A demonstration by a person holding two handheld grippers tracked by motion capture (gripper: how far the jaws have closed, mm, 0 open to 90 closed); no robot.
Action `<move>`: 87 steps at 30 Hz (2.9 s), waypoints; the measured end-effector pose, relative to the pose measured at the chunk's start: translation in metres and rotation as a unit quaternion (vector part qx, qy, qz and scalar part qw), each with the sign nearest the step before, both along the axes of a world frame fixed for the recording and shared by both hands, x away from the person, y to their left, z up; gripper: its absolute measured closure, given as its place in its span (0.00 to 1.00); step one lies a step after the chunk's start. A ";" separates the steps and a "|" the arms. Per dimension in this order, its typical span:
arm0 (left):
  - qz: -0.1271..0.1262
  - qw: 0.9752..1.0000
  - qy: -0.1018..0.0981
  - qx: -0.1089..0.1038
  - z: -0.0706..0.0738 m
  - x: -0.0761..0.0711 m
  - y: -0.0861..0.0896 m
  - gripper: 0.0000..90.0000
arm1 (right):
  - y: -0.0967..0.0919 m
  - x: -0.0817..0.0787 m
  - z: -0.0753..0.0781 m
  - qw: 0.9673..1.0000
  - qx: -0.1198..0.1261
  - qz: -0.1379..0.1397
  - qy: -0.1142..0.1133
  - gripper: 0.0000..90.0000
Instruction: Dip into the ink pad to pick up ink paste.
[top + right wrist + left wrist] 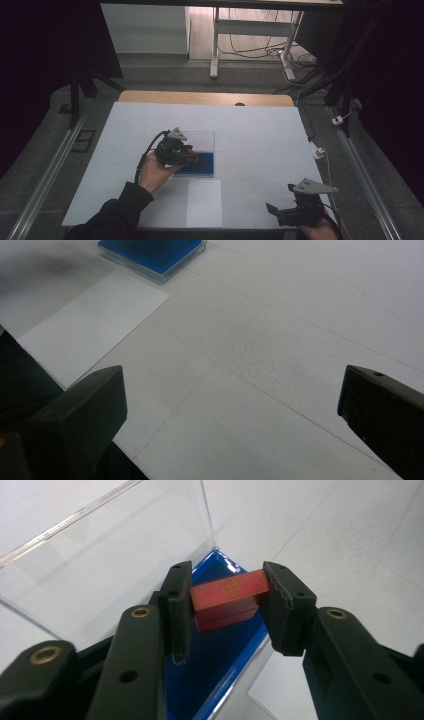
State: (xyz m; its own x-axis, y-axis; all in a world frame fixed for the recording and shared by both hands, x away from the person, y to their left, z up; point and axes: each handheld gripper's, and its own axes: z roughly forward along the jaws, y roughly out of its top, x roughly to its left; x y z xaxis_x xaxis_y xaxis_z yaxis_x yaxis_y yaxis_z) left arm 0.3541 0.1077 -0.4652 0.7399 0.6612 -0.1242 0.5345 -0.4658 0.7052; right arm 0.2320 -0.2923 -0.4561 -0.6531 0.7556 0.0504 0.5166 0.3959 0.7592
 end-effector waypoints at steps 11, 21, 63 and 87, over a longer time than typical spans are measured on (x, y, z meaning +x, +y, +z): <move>-0.011 0.999 0.007 0.040 -0.017 0.008 -0.013 0.64 | 0.001 0.000 0.000 1.000 -0.006 0.002 0.001 0.00; -0.005 0.998 -0.005 0.069 -0.031 0.009 -0.022 0.64 | 0.002 0.000 0.000 1.000 -0.008 0.005 0.000 0.00; 0.014 0.999 0.009 0.028 -0.031 0.013 -0.008 0.64 | 0.002 -0.001 0.000 1.000 -0.012 0.007 -0.002 0.00; 0.004 0.999 -0.001 0.051 -0.034 0.001 -0.007 0.64 | 0.003 -0.002 0.000 1.000 -0.015 0.012 -0.005 0.00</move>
State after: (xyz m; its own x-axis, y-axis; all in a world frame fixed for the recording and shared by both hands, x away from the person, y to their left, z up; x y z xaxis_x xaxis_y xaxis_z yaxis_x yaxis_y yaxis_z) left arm 0.3547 0.1005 -0.4993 0.7344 0.6765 -0.0544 0.5374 -0.5307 0.6555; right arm 0.2304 -0.2891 -0.4560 -0.6708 0.7413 0.0204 0.4989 0.4307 0.7521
